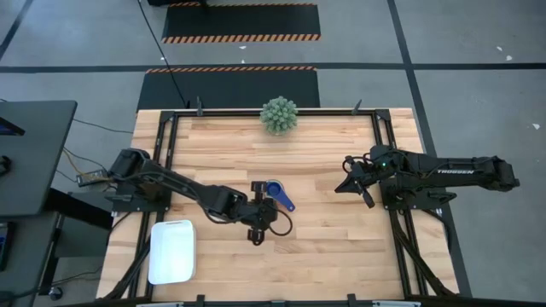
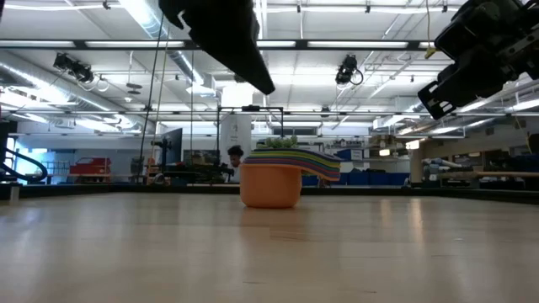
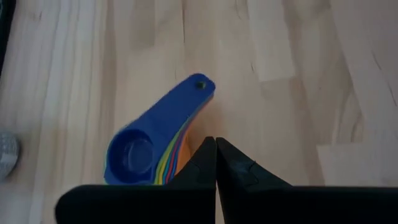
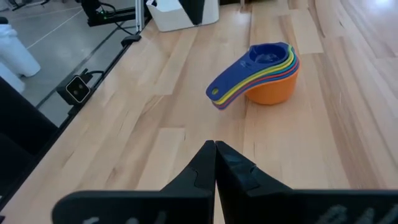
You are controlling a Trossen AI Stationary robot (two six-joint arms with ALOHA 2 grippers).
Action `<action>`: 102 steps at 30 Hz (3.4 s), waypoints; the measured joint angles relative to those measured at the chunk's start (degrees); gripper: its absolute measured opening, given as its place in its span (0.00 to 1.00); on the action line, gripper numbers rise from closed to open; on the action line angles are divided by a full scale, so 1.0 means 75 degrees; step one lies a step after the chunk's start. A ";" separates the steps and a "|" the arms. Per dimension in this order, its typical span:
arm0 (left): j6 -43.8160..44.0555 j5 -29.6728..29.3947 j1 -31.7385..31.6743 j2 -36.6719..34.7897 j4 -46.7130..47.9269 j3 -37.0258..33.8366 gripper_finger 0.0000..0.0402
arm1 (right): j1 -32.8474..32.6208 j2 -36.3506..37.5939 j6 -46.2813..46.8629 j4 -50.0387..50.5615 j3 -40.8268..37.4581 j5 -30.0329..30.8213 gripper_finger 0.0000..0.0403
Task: Nest measuring cups in basket
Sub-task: Put the nested measuring cups into the white bin
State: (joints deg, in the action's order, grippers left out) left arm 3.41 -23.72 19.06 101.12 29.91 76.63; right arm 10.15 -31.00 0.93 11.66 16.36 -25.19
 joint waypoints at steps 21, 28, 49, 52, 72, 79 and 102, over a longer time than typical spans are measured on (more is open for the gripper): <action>0.2409 0.0468 -0.0430 0.0140 0.0098 -0.0001 0.08 | 0.0000 -0.0015 0.0000 -0.0242 0.0003 0.0003 0.03; 0.2806 0.0518 -0.0561 0.0140 0.0102 -0.0001 0.28 | 0.0000 -0.0015 0.0000 -0.0242 0.0003 0.0003 0.03; 0.0581 0.0596 -0.0532 0.0137 0.0008 -0.0001 0.83 | 0.0000 -0.0015 0.0000 -0.0247 0.0003 0.0003 0.03; 0.0451 0.0594 -0.0563 0.0134 0.0025 -0.0001 0.83 | 0.0000 -0.0015 0.0000 -0.0253 0.0003 0.0003 0.03; 0.0381 -0.1195 -0.0453 0.1134 -0.0350 -0.0004 0.83 | 0.0000 -0.0012 0.0003 -0.0438 0.0003 0.0003 0.03; 0.0450 -0.1238 -0.0458 0.1178 -0.0465 -0.0001 0.83 | 0.0000 -0.0015 0.0000 -0.0469 0.0006 0.0000 0.03; 0.0095 -0.0964 -0.0590 0.1408 -0.0814 0.0001 0.83 | 0.0000 -0.0012 0.0000 -0.0562 0.0006 0.0003 0.03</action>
State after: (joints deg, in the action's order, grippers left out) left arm 4.12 -30.95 14.63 111.68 23.81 76.63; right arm 10.15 -31.09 0.93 7.44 16.40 -25.17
